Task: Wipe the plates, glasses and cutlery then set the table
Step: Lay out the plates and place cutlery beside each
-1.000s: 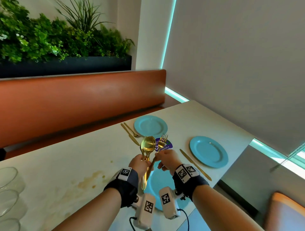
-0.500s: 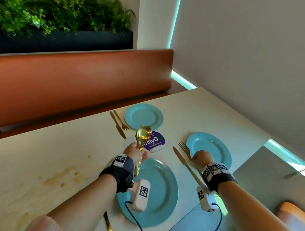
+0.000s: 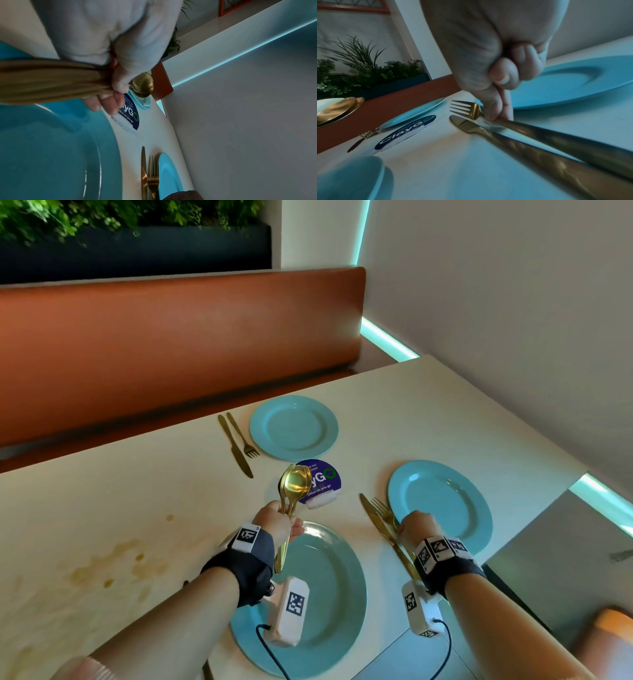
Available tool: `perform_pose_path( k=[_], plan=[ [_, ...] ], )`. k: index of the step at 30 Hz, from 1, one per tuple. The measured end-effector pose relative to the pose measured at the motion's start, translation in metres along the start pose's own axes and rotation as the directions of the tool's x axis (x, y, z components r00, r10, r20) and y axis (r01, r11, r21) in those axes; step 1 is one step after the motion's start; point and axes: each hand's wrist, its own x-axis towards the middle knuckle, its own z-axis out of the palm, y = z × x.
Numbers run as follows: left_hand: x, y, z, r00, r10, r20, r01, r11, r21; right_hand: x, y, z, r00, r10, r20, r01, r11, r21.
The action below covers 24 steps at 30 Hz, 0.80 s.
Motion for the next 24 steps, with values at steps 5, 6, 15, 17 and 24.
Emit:
perform_pose_path(
  k=[5, 6, 15, 17, 24],
  plan=[
    [0.002, 0.000, -0.003, 1.000, 0.002, -0.017, -0.002, 1.000, 0.014, -0.004, -0.003, 0.002, 0.998, 0.029, -0.056, -0.028, 0.999, 0.019],
    [0.003, -0.001, -0.003, 1.000, 0.004, -0.020, -0.004, 1.000, 0.016, -0.005, -0.003, 0.003, 0.997, 0.030, -0.076, -0.030, 1.000, 0.001],
    [0.001, -0.002, -0.009, 1.000, -0.008, -0.022, 0.008, 1.000, 0.015, -0.012, -0.011, 0.005, 0.993, -0.005, -0.114, -0.006, 0.995, -0.096],
    [-0.001, -0.004, -0.011, 1.000, -0.009, -0.023, 0.009, 1.000, 0.004, -0.015, -0.013, 0.004, 0.992, -0.008, -0.125, -0.004, 0.995, -0.099],
    [-0.015, -0.006, -0.021, 1.000, -0.022, -0.011, 0.021, 0.992, -0.128, -0.036, -0.063, -0.010, 0.951, -0.306, -0.031, 0.307, 0.939, 0.155]
  ],
)
